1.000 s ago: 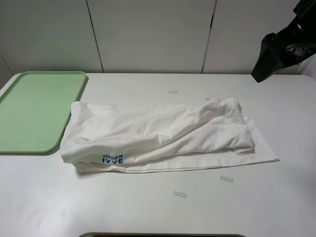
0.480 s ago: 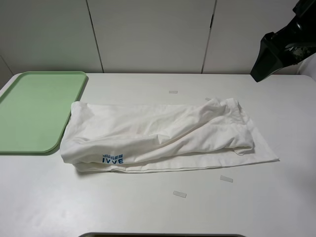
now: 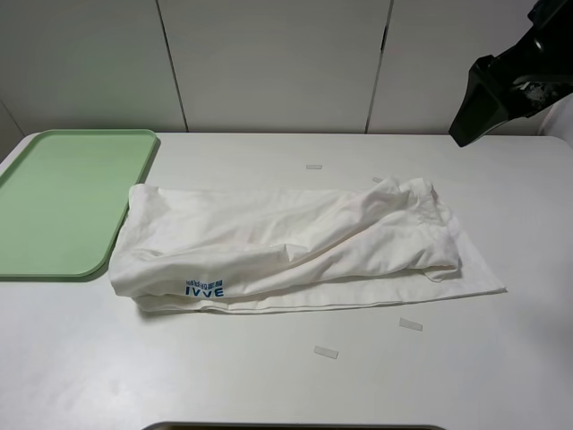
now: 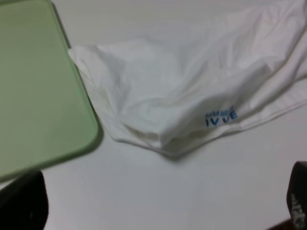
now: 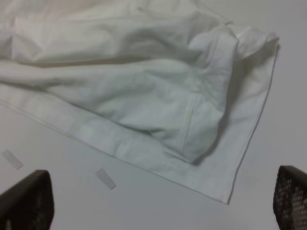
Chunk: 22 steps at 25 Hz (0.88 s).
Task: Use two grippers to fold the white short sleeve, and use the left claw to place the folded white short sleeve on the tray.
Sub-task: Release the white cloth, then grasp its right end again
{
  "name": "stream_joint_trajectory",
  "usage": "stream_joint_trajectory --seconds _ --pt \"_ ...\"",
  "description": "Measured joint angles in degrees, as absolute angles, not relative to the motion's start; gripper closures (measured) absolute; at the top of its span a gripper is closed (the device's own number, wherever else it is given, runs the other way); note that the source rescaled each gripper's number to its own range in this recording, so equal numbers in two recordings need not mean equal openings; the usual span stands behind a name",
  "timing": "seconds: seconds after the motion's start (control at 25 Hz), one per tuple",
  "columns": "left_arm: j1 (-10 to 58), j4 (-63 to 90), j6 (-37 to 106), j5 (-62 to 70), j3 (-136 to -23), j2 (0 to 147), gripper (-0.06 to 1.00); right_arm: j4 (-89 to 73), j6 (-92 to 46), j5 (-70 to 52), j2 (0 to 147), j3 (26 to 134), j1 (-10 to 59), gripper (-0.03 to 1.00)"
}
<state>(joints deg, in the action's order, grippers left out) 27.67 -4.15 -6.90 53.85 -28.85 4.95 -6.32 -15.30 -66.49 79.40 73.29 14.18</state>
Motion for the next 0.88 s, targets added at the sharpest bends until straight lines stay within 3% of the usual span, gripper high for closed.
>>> stream_joint_trajectory --seconds 0.32,0.88 --pt "27.7 -2.6 -7.1 60.5 -27.7 5.0 -0.06 -6.5 -15.3 -66.2 79.4 73.3 14.2 -0.03" --pt "26.2 -3.0 -7.3 60.5 -27.7 4.9 -0.05 -6.5 -15.3 -65.0 79.4 73.3 14.2 -0.03"
